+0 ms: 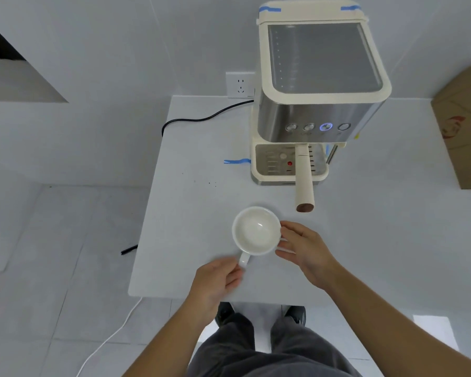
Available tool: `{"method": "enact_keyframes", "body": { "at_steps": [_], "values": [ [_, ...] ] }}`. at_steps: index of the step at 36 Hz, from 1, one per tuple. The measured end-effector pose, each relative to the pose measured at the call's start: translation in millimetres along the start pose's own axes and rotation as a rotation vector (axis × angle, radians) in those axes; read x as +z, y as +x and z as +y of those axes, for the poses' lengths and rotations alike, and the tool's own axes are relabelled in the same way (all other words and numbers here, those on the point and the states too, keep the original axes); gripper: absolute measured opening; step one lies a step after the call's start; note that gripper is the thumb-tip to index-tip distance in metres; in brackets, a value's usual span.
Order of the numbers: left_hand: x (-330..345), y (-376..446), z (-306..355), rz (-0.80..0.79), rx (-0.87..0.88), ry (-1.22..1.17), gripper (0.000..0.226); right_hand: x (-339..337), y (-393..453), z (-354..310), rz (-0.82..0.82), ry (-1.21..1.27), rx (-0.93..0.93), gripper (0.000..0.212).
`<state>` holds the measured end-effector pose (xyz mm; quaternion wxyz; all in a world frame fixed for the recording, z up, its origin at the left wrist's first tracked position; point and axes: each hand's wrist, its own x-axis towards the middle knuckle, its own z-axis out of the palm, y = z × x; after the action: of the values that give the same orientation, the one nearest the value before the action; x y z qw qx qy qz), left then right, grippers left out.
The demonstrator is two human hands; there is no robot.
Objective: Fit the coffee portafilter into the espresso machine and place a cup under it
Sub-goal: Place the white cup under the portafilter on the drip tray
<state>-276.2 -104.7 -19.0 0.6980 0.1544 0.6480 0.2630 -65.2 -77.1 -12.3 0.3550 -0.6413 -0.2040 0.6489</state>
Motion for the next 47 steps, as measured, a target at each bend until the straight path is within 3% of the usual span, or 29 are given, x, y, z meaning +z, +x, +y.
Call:
{"method": "enact_keyframes", "body": {
  "at_steps": [18, 24, 30, 37, 47],
  "values": [
    [10, -1, -8, 0.063, 0.096, -0.036, 0.017, -5, 12, -3, -0.145, 0.064, -0.008, 0.023],
    [11, -1, -5, 0.081, 0.145, 0.029, 0.012, -9, 11, 0, -0.136, 0.054, -0.018, 0.023],
    [20, -1, 0, 0.074, 0.206, 0.121, 0.030, -15, 7, -1, -0.122, 0.089, -0.029, 0.023],
    [34, 2, 5, 0.046, 0.283, 0.230, 0.023, -31, 4, -5, -0.107, 0.150, -0.049, 0.024],
    [61, 3, 20, 0.035, 0.307, 0.197, 0.025, -50, 1, -8, -0.088, 0.241, -0.053, 0.021]
  ]
}}
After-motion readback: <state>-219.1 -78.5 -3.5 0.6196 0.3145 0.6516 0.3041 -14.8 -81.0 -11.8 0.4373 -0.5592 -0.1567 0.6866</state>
